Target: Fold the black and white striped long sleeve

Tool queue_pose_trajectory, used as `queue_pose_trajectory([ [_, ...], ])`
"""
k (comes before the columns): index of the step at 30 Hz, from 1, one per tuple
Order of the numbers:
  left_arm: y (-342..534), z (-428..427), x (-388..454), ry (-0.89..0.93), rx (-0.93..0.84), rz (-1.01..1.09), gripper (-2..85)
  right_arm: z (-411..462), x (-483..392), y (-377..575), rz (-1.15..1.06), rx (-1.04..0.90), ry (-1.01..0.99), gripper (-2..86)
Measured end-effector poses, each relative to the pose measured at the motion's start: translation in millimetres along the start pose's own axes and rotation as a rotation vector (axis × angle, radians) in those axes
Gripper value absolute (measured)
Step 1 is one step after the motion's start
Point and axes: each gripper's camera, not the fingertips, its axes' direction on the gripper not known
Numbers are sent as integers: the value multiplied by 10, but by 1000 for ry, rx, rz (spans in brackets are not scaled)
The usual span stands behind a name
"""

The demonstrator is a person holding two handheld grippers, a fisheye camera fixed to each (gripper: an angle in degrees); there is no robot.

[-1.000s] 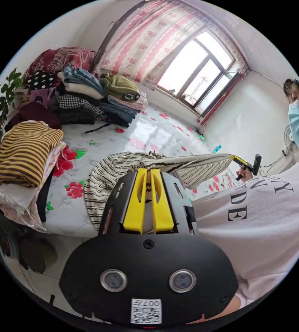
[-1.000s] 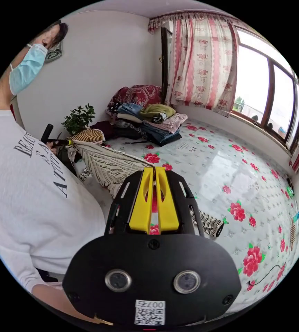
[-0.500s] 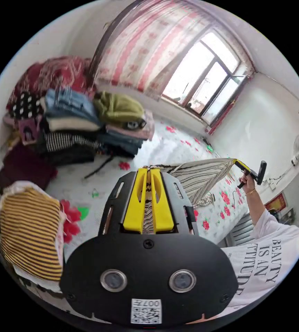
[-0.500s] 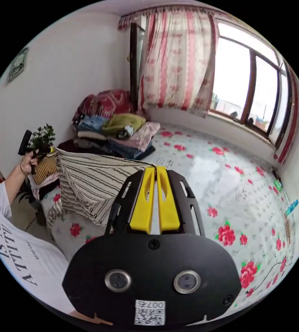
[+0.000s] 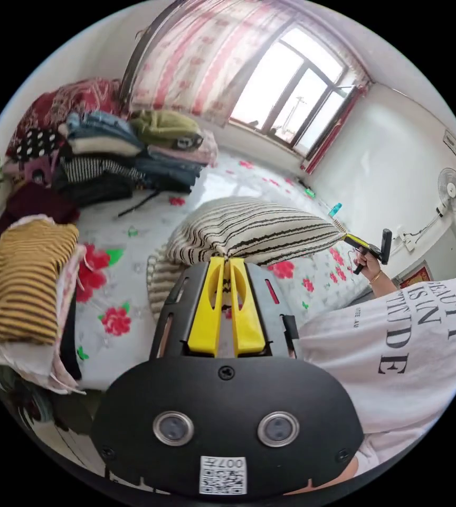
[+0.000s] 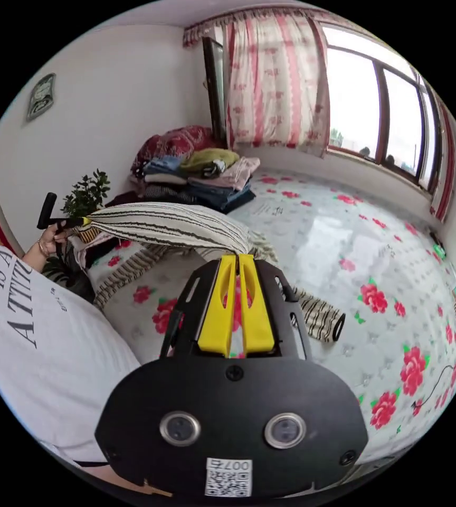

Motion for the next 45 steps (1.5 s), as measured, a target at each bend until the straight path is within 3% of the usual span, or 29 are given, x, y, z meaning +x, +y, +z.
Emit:
queue_pose_trajectory([
  [2, 517, 544, -195, 8, -155, -132, -7, 477, 14, 485, 44, -172, -29, -2],
  [4, 753, 686, -251, 54, -186, -183, -7, 822, -3, 877, 53, -328, -63, -2],
  [14, 930, 479, 120, 38, -229, -48, -6, -177, -18, 718, -127, -210, -120, -2],
  [21, 1977, 1429, 48, 82, -441, -214, 2, 440, -75, 2027, -112, -564, -158, 0],
  [26, 2579, 1831, -37, 82, -496, -330, 47, 824, 57, 2765, 62, -617, -260, 15],
  [32, 2361, 1628, -305, -98, -372, -325, 58, 786, 384, 2444, 97, -405, -121, 57],
  [36, 2012, 1781, -510, -131, -297, -314, 70, 1338, 428, 1954, 74, -322, -33, 78],
  [45, 1084, 2659, -1117, -245, -294, -234, 81, 2781, 211, 1078, 64, -386, 50, 88],
])
